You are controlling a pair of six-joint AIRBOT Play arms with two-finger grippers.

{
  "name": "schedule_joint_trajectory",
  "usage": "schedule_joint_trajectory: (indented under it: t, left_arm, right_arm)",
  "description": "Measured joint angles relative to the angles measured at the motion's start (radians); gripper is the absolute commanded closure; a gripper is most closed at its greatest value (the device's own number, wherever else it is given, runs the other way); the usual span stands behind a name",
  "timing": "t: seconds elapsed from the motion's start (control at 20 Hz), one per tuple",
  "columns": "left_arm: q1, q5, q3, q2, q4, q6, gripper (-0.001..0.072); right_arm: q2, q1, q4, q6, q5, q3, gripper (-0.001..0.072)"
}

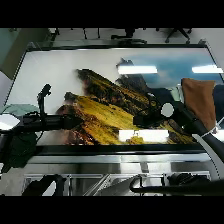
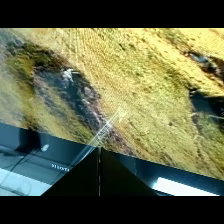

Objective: Fold the shirts.

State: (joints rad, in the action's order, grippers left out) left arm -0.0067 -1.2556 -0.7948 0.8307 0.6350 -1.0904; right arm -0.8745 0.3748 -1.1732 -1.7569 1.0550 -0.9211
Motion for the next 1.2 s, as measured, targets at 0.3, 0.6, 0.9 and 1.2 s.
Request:
schedule_joint_trajectory:
  t: [0.3, 0.6, 0.9, 1.2]
  left_arm:
    - [0.000, 0.000, 0.000, 0.000, 0.000, 0.000, 0.0678]
    - [0.000, 0.000, 0.000, 0.000, 0.000, -0.002, 0.0677]
    - [0.000, 0.064, 0.000, 0.000, -0.003, -0.003, 0.0676]
    - [0.104, 0.239, -0.116, 0.074, 0.239, -0.021, 0.0026]
  right_arm:
    - [0.000, 0.000, 0.000, 0.000, 0.000, 0.000, 0.0694]
    - [0.000, 0.000, 0.000, 0.000, 0.000, 0.000, 0.0694]
    - [0.000, 0.000, 0.000, 0.000, 0.000, 0.000, 0.0694]
    - [-0.002, 0.000, 0.000, 0.000, -0.012, 0.000, 0.0694]
